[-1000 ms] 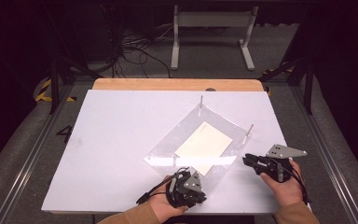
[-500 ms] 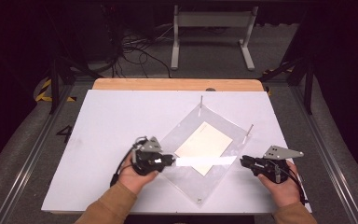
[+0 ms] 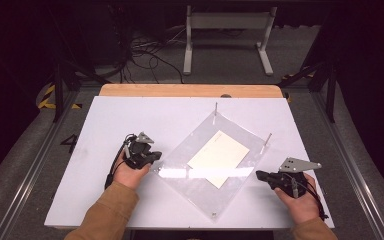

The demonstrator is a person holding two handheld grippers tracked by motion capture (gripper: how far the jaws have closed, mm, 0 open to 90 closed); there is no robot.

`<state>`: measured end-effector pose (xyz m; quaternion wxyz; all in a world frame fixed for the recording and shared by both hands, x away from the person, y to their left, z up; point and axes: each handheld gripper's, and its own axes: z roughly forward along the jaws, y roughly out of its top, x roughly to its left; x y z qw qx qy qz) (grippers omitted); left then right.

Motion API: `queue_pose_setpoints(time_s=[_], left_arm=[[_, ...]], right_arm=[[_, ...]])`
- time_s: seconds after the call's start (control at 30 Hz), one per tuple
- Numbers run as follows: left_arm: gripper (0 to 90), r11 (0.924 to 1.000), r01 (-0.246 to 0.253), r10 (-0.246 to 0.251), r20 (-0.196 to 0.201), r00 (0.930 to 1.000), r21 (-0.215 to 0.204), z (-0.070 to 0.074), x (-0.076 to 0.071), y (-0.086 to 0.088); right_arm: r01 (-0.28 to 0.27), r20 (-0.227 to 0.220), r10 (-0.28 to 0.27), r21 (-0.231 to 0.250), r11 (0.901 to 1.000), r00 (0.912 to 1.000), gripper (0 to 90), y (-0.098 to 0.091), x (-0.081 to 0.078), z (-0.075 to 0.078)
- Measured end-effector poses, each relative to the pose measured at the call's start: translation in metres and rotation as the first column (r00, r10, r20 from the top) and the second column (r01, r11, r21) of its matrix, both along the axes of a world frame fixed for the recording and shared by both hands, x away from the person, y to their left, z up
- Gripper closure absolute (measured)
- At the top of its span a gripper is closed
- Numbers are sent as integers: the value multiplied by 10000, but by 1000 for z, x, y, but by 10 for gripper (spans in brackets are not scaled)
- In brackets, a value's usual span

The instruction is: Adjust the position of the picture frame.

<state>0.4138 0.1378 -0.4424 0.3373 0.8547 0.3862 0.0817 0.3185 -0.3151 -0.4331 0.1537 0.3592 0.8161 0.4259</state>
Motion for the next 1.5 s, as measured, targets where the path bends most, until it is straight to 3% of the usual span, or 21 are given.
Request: queue_pose_setpoints(time_s=[0.1, 0.23, 0.4, 0.73, 0.87, 0.97, 1.23, 1.5], left_arm=[[900, 9999, 20, -20, -38, 10000, 168, -2, 1, 0], [900, 9990, 342, -330, -431, 9985, 282, -7, 1, -1], [900, 9978, 534, -521, -323, 9981, 392, -8, -2, 1], [900, 9920, 1227, -1214, -411, 9917, 307, -8, -12, -1], [900, 9926, 1203, -1195, -462, 9918, 157, -9, -12, -1], [900, 9927, 1198, -1189, -510, 9916, 141, -9, -12, 0], [900, 9935, 1132, -1124, -523, 9923, 128, -9, -12, 0], [900, 9940, 1071, -1060, -517, 9930, 199, -9, -14, -1]], right_arm=[[37, -69, -37, 28, 10000, 10000, 897, -1, 0, -1], [58, -140, -58, 43, 10000, 9999, 897, -1, 0, -2], [212, -409, -199, 321, 9993, 9990, 896, -1, 3, -4], [1094, -818, -1083, 90, 9940, 9907, 897, -6, 11, -8], [1618, -1091, -1620, -103, 9868, 9807, 898, -6, 24, -13], [1676, -1289, -1709, -356, 9852, 9768, 898, -2, 32, -20], [1931, -1623, -1910, -27, 9812, 9681, 900, -1, 37, -23], [2105, -1639, -2089, -80, 9776, 9641, 900, 4, 49, -22]])
